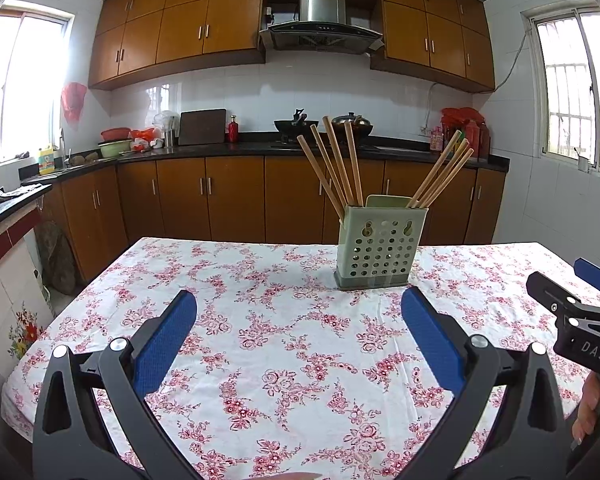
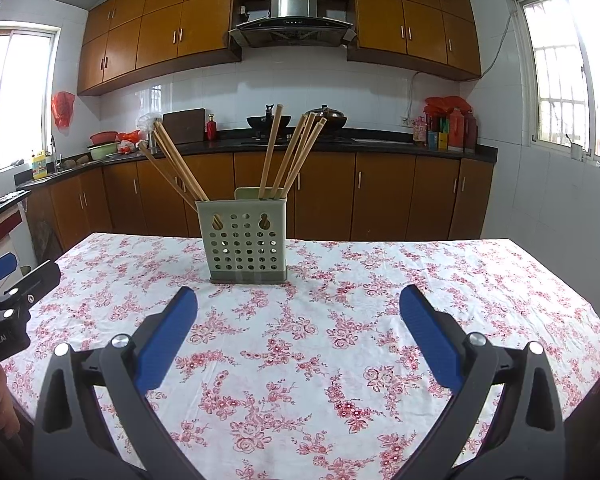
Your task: Organize utensils
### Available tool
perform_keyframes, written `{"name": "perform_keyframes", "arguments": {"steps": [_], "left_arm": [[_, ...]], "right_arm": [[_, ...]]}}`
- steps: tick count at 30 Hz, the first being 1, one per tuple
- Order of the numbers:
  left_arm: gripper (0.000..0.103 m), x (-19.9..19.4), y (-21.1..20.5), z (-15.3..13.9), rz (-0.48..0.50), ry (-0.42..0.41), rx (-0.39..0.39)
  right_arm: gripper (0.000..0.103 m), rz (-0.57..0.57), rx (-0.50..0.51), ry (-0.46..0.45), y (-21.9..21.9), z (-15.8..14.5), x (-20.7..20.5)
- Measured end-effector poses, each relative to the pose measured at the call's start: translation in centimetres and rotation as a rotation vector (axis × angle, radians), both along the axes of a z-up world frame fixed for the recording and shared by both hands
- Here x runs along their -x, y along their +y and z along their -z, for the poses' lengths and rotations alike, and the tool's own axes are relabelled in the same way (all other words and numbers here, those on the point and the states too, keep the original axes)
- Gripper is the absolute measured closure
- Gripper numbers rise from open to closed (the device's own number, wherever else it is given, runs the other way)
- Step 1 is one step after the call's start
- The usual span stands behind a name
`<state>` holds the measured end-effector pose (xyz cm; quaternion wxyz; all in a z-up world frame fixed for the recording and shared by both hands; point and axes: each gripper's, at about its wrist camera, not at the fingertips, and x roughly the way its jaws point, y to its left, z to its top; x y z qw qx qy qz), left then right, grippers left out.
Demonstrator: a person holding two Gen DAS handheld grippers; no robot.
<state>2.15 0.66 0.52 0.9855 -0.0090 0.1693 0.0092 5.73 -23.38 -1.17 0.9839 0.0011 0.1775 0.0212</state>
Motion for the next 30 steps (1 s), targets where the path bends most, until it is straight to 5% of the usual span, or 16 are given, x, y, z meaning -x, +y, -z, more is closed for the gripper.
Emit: {"name": "perform_keyframes", "arguments": {"steps": [30], "left_arm": [[0.002,-0.14,0.07,0.09,0.013,0.006,0.001]], "right_arm": [[0.004,0.004,-0.003,0.003,-0.04,-0.02,-0.1]]}}
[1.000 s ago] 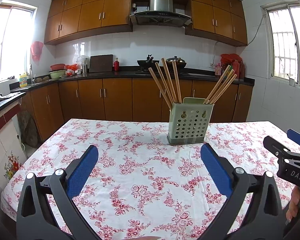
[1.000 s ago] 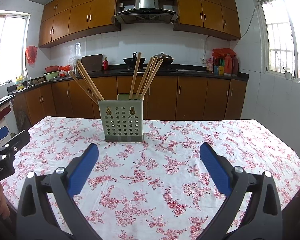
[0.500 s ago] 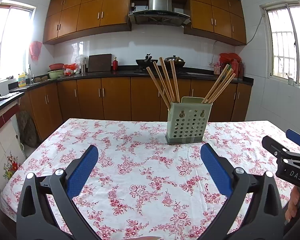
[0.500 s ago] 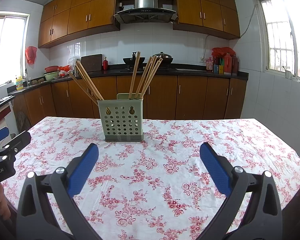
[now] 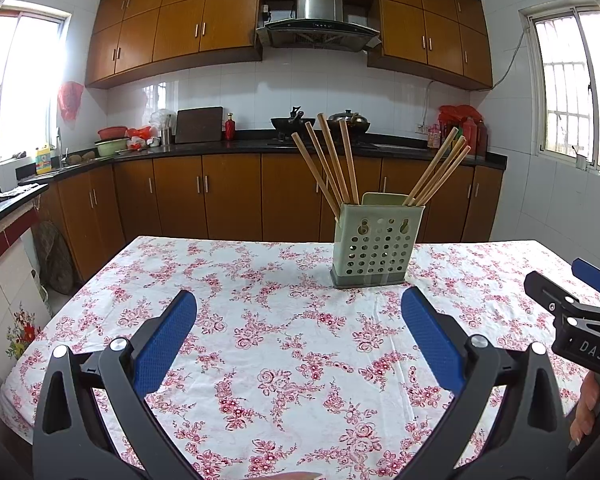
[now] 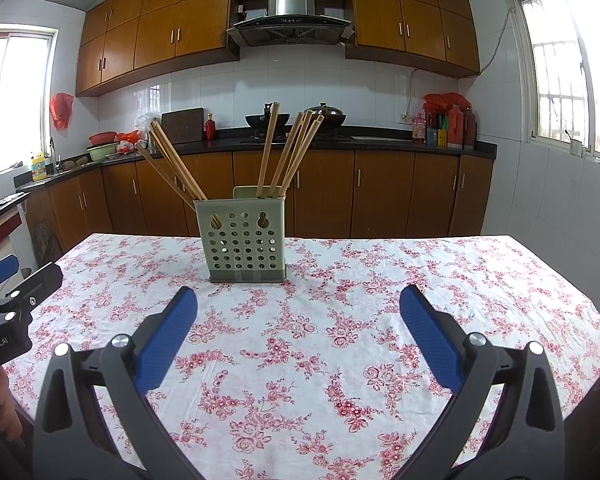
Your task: Organize utensils
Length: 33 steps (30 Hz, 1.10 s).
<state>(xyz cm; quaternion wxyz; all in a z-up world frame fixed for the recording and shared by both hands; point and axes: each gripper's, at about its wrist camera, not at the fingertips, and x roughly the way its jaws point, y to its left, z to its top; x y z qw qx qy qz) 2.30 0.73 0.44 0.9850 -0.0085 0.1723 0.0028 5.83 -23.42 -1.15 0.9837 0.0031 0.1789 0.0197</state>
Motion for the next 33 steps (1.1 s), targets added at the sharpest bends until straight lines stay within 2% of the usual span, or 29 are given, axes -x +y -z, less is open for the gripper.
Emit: {"name": "perform_keyframes", "arguments": {"steps": [33], "left_arm": [[0.002,-0.14,0.12,0.29,0.006,0.0,0.001]], "right_arm": [[0.004,0.005,-0.004,0.005,0.26,0.27,-0.03]]}}
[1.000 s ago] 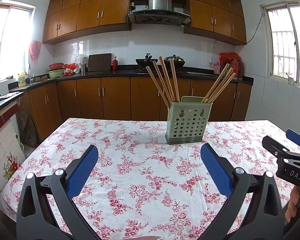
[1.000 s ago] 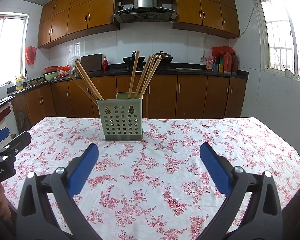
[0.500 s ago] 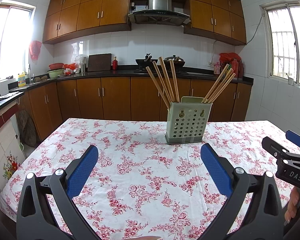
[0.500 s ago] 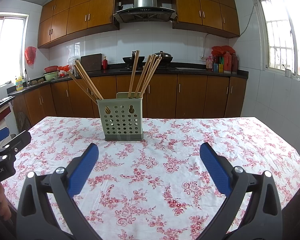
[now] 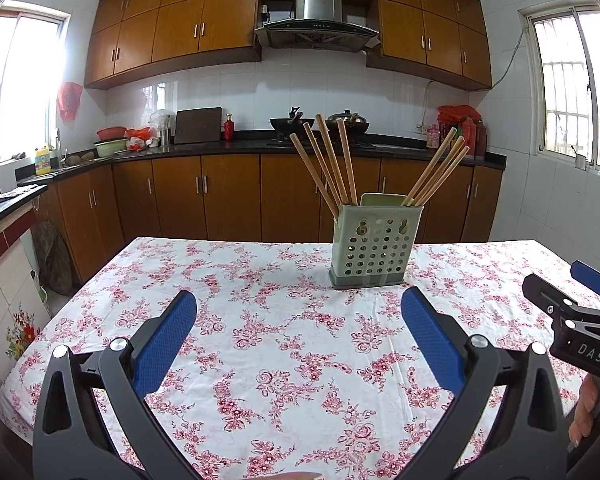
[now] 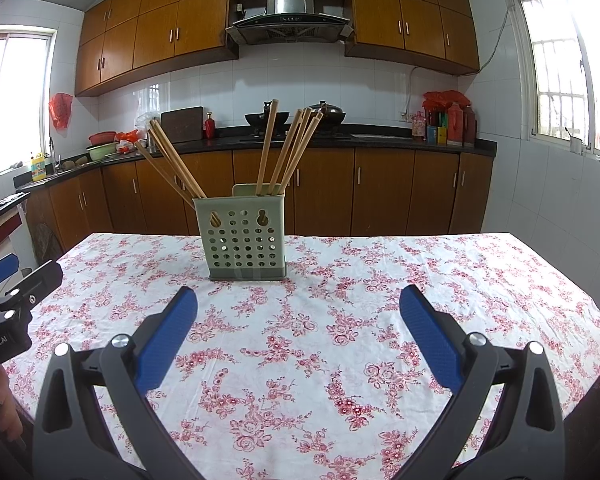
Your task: Organize utensils
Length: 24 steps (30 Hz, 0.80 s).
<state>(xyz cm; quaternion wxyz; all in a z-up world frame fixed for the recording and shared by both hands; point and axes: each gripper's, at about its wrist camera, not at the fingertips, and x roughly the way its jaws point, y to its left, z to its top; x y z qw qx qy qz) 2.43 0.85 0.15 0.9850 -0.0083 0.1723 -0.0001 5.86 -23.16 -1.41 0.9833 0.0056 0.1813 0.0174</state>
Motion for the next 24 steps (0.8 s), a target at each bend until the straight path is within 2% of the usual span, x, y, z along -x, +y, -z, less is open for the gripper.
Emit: {"name": "perform_keyframes", "arguments": {"steps": [24], "left_arm": [[0.002,-0.08,0.27,-0.16,-0.003,0.0,0.002]], "right_arm": [[0.004,0.003,-0.004,0.004,0.34,0.17,-0.04]]}}
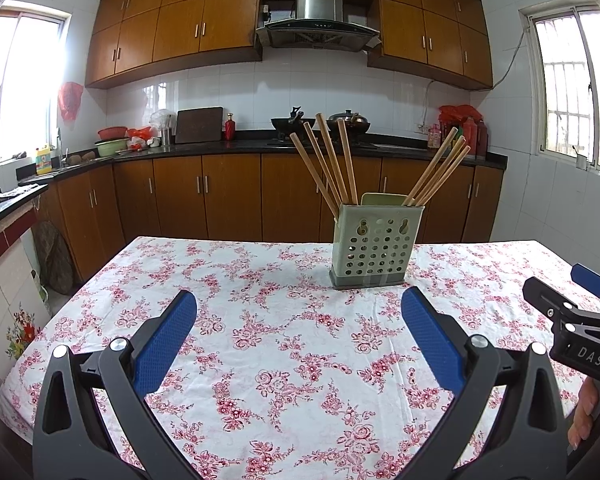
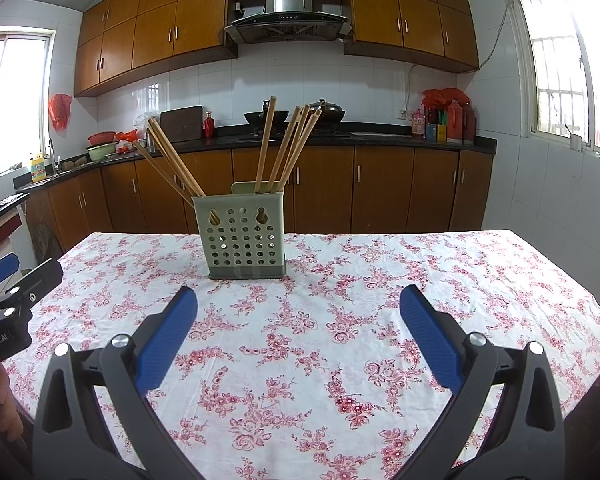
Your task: Organize utensils
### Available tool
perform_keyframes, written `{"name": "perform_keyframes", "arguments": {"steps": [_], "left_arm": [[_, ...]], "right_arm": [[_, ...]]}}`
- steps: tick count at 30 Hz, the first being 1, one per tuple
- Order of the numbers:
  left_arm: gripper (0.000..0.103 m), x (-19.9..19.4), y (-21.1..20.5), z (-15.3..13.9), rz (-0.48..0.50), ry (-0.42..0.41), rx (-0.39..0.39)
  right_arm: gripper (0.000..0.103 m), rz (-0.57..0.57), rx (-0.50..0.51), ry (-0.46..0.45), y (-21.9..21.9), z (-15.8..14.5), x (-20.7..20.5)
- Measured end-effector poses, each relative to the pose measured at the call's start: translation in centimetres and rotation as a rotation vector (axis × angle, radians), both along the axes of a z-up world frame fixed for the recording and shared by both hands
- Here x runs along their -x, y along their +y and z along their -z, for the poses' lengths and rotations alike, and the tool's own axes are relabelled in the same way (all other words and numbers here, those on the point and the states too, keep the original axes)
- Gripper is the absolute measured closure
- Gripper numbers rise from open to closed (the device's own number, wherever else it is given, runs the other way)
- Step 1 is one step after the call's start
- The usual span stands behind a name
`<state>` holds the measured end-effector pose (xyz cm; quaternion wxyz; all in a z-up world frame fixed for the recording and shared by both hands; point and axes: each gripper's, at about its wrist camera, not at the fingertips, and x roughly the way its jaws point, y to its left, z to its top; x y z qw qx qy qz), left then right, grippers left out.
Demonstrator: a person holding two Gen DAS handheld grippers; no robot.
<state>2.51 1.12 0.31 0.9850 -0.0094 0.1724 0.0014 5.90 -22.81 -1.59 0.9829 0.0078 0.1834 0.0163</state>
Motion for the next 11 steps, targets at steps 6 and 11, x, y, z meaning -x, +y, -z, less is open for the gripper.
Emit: {"name": "perform_keyframes", "arguments": {"steps": [6,11], "left_arm": [[0.002,-0.05,0.41,0.05,-0.007,0.004,0.01],[0.002,-0.04,0.53,0.04,-0.002,0.005,0.009]], "right_arm": [[0.004,0.001,-0.001,0.0,-0.03,-0.01,-0.04],[0.004,0.001,-0.001,0.0,0.01,0.0,0.02]]}}
